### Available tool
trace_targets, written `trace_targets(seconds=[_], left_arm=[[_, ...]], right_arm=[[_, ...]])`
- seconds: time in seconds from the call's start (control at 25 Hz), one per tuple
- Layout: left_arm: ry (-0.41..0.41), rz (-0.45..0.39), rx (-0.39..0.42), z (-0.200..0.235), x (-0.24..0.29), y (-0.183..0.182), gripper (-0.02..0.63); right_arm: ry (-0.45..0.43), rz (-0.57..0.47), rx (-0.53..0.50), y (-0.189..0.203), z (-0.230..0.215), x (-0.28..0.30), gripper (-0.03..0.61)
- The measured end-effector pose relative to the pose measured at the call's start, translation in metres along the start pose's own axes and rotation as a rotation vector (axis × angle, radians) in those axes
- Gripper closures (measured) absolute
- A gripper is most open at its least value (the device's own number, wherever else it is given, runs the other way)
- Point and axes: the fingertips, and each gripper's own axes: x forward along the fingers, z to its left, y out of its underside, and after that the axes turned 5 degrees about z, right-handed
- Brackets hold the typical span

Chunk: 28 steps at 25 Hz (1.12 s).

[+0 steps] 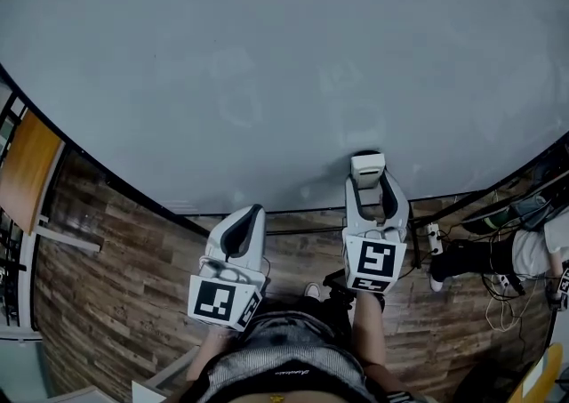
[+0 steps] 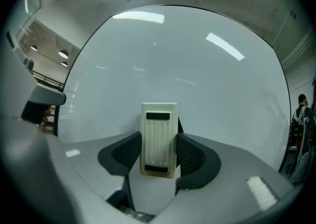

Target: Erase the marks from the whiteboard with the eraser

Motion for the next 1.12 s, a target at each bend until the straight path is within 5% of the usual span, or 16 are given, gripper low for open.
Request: trace_targets(seconds=[0.56,1.12], left_arm=[[0.11,0.001,-0.008,0.03,-0.004,0.003,0.609],[0.07,-0.012,-0.018,0.141,-0.067,0.006,0.609]], right_arm=[[-0.035,0.017,0.019,-0.012,0.055,0.007,0.347],[-0.017,-0.005,0.017,-0.039,0.16,0.011,0.348]])
